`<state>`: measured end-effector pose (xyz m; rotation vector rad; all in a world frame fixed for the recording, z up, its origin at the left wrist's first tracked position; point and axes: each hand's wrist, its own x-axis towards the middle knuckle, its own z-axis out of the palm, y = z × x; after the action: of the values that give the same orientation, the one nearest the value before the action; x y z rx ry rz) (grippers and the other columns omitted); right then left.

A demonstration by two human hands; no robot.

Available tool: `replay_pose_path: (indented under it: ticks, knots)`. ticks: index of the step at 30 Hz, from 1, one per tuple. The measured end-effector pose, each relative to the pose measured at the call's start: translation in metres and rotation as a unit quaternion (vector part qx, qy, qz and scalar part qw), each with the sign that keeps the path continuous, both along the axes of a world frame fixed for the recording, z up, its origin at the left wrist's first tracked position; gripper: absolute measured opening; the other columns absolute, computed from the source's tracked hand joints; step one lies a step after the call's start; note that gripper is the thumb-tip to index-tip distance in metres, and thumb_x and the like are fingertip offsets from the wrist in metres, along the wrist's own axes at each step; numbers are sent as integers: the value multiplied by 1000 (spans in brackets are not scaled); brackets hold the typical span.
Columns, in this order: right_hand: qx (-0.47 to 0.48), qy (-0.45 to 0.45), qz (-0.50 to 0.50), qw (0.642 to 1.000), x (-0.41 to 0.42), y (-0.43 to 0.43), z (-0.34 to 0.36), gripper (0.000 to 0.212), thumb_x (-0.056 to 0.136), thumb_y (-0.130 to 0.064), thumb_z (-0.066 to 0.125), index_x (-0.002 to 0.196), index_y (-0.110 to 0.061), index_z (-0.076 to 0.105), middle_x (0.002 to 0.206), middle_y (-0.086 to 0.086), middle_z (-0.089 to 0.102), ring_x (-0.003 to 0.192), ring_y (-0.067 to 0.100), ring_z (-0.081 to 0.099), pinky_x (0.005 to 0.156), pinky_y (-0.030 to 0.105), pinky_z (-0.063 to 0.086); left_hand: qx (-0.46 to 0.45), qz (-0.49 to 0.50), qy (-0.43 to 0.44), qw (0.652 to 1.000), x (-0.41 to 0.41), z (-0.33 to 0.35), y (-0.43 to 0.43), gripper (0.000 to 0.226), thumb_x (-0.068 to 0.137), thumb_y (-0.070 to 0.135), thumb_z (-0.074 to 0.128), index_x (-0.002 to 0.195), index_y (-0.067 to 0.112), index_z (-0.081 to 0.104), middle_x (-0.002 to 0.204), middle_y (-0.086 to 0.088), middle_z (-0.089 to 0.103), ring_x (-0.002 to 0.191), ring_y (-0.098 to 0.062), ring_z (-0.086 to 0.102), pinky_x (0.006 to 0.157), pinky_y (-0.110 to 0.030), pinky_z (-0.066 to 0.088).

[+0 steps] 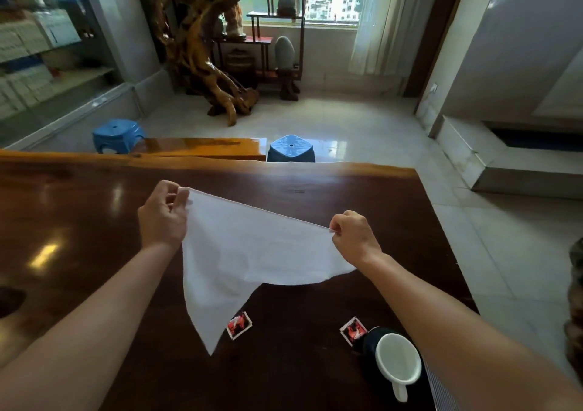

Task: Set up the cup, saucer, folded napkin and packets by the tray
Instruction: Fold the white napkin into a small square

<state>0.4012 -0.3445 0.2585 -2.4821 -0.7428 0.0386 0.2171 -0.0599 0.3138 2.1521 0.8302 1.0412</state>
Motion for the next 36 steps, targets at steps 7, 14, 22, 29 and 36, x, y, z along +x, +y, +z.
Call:
replay_pose_path:
  ticks: [7, 14, 22, 29, 36]
  knots:
    - [-28, 2, -15, 999, 16, -7, 12, 20, 83, 4, 49, 74, -10, 60, 87, 6, 52, 79, 28, 56, 70, 37, 51, -21, 30, 35, 999, -2, -14, 12, 23, 98, 26, 63, 99, 3, 63, 99, -15, 69, 86, -24, 61, 75, -34, 45]
    - [-20, -68, -28, 997, 41, 6, 33, 23, 86, 12, 48, 97, -3, 61, 105, 15, 53, 85, 35, 58, 79, 46, 53, -68, 25, 62, 995, 25, -21, 27, 13, 98, 23, 63, 99, 9, 65, 95, -10, 68, 83, -26, 62, 76, -33, 47]
    - [-10, -137, -36, 990, 79, 12, 65, 32, 83, 21, 48, 102, 3, 65, 111, 23, 57, 95, 37, 61, 84, 33, 49, -55, -7, 59, 997, 63, 15, 40, 15, 102, 22, 55, 107, 10, 62, 100, -5, 62, 91, -20, 57, 71, -29, 42]
    - [21, -199, -37, 979, 78, -3, 77, 27, 87, 17, 51, 102, 1, 66, 101, 23, 63, 88, 36, 63, 75, 31, 47, -64, -27, 35, 997, 53, 26, 44, 15, 102, 24, 55, 109, 12, 62, 112, -9, 64, 98, -27, 63, 77, -38, 51]
    - [-27, -197, -39, 979, 35, -32, 42, 29, 81, 17, 56, 96, -4, 69, 98, 15, 65, 90, 35, 63, 83, 46, 53, -72, -31, 60, 995, -3, -12, 12, 7, 101, 17, 57, 101, 13, 63, 101, -4, 62, 92, -20, 57, 74, -32, 41]
